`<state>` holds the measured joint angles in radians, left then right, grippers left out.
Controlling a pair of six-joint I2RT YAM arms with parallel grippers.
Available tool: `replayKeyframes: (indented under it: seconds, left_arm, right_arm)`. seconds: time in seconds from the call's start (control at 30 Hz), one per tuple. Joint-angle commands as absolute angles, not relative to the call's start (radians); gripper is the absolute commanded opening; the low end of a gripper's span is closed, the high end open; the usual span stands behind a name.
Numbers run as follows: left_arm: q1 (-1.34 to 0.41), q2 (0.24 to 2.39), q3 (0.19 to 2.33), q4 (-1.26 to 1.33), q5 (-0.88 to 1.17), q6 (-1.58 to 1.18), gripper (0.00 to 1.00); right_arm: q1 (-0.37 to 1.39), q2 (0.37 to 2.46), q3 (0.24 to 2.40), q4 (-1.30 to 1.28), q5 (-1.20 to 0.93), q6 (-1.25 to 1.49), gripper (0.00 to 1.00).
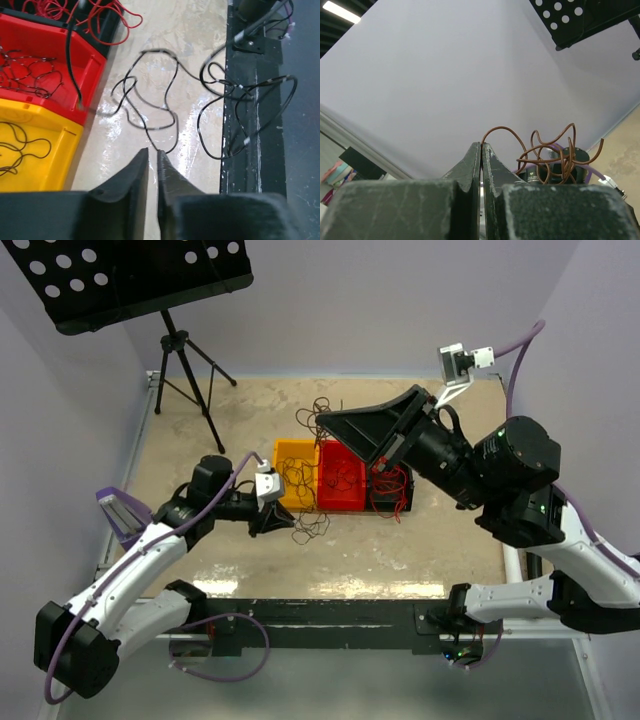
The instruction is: Untangle the cables
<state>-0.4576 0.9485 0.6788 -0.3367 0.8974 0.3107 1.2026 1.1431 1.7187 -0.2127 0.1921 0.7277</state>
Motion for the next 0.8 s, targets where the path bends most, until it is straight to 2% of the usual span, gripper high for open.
replayKeyframes:
  seconds: [0.0, 0.07, 0.17, 0.2, 0.23, 0.27, 0.47, 0.77]
  left_arm:
    - [-0.446, 0.93, 0.744, -0.325, 0.851, 0.299, 0.27]
    - [-0.443, 0.931, 0.753, -0.331, 0.871, 0.293, 0.4]
    - [-0.439, 0.937, 0.778, -0.377, 0.969, 0.331, 0.55]
    - [-0.439, 0.942, 0.793, -0.414, 1.033, 0.374, 0.71]
    - [-0.439, 0.945, 0.808, -0.463, 1.082, 0.426, 0.95]
    - [-0.437, 0.948, 0.825, -0.506, 1.132, 0.47, 1.0]
    - [-0.439, 0.971, 0.896, -0.603, 1.29, 0.511, 1.0]
    - [-0.44, 1.006, 0.799, -0.37, 1.261, 0.35, 1.0]
  right_arm:
    - [1.197, 1.131, 1.747, -0.239, 0.201, 0.7, 0.0]
    - [1.197, 1.132, 1.743, -0.239, 0.199, 0.699, 0.0]
    - [1.197, 1.132, 1.738, -0.236, 0.198, 0.699, 0.0]
    - [1.197, 1.134, 1.738, -0.241, 0.201, 0.698, 0.0]
    - [1.197, 1.137, 1.738, -0.242, 0.204, 0.698, 0.0]
    - [1.197, 1.14, 1.74, -0.247, 0.207, 0.695, 0.0]
    - [1.197, 1.154, 1.723, -0.223, 0.204, 0.698, 0.0]
    - [1.197, 1.213, 1.766, -0.157, 0.173, 0.684, 0.0]
